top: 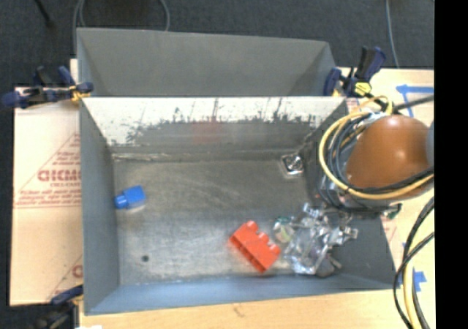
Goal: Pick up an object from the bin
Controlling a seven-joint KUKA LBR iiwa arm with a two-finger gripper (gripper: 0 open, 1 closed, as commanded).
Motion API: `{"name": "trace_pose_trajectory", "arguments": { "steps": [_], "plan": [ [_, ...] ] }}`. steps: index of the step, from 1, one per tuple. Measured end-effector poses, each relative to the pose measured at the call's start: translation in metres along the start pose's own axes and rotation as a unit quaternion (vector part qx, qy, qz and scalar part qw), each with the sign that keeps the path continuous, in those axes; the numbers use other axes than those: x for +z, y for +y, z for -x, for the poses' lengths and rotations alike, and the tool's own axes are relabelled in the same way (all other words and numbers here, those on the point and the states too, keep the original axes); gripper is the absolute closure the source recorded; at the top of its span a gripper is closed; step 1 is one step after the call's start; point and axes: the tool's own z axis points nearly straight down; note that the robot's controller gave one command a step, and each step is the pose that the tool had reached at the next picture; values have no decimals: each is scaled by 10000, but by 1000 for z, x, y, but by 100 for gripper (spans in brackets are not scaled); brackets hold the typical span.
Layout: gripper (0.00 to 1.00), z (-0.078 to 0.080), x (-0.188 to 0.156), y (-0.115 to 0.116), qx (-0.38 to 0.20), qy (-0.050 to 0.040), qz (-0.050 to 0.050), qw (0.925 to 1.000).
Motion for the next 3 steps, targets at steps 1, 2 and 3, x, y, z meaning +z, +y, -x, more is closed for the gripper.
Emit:
{"name": "trace_pose_trajectory", "arguments": {
  "steps": [1,2,3],
  "plan": [
    [100,-6,-43,0,180,57,82,9998],
    [100,-2,-53,16,324,36,70,9994],
    [100,-9,-136,10,252,61,77,9996]
  ]
}}
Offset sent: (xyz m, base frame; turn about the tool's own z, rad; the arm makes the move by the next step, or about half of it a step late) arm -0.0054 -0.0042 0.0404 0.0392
